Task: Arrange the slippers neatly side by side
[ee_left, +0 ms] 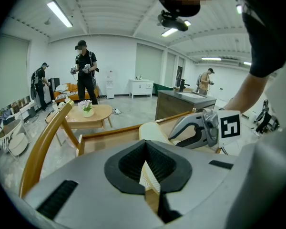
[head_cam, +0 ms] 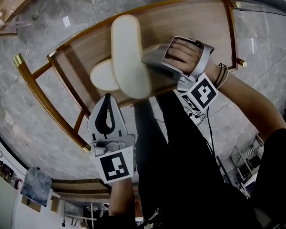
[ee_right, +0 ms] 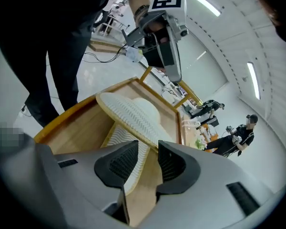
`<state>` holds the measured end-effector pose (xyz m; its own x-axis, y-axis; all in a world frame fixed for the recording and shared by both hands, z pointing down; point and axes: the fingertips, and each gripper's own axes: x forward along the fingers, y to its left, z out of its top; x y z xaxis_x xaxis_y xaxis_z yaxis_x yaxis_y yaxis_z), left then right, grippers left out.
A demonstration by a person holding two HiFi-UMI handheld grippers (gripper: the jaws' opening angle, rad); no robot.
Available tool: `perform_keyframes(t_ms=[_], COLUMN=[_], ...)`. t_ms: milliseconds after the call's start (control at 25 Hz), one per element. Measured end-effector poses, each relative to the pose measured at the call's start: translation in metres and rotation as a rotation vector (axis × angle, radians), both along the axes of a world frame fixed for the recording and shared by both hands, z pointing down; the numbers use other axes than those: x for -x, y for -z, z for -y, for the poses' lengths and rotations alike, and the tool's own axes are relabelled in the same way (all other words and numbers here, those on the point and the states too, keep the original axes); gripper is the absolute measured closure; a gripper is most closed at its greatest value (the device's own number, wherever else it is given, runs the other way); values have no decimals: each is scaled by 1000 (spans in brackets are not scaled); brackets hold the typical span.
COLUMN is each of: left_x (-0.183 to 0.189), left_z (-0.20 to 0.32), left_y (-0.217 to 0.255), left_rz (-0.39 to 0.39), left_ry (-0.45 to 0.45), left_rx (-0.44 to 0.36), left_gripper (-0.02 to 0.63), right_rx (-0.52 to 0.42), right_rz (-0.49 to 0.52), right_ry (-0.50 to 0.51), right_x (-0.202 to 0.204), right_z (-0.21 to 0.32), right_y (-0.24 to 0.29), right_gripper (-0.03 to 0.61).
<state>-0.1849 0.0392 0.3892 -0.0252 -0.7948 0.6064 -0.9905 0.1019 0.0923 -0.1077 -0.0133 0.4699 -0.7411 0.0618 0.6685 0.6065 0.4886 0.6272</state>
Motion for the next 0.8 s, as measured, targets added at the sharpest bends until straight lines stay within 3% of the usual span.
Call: perform_keyframes(t_ms=[200,360,800], left_x=[-1,-1,1], left_z=[-3,-7,-10], left_y=[-2,-5,10], left_rz=[3,-5,12], left_ry=[-2,6,19], left_rx=[1,12,-16], left_gripper=[626,626,626], right_rx=[-72,-95,-76], right_rz=[65,35,117], right_ry=[131,211,139], right_x=[6,3,14], right_z=[-7,-14,-14], right_y=[10,-1,26], right_gripper=[486,502,546])
